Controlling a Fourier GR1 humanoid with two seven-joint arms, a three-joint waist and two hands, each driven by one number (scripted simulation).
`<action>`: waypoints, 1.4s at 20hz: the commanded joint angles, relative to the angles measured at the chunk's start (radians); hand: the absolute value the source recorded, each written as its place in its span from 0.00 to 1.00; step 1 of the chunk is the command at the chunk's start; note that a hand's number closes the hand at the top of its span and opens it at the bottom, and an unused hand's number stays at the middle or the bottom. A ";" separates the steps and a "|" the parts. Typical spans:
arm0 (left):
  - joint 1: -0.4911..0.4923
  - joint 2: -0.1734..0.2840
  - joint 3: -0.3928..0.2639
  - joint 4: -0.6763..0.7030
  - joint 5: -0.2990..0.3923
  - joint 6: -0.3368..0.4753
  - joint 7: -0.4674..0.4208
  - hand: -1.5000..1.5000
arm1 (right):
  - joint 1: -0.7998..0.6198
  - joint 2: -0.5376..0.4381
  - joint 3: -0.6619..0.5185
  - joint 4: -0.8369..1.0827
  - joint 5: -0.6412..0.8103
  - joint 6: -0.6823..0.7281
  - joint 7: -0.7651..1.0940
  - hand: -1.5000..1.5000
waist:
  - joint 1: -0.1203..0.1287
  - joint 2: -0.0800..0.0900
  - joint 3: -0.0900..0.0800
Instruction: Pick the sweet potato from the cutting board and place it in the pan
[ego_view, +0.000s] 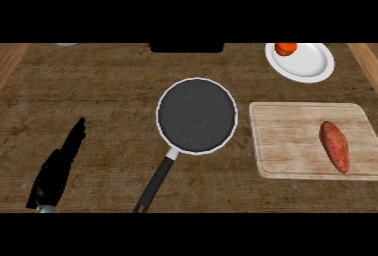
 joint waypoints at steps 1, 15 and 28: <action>0.001 0.002 -0.002 -0.040 -0.004 -0.015 0.042 0.50 | -0.041 -0.025 0.063 0.000 0.007 0.151 0.019 0.00 | 0.012 0.002 0.001; -0.011 -0.087 0.013 0.038 -0.077 -0.022 -0.004 0.50 | -0.434 0.089 0.211 0.069 0.034 0.364 0.414 0.00 | 0.011 0.002 0.000; -0.006 -0.067 0.074 -0.013 -0.080 -0.093 0.050 0.50 | -0.586 0.189 0.303 0.241 0.138 0.596 0.549 0.00 | 0.004 0.000 0.000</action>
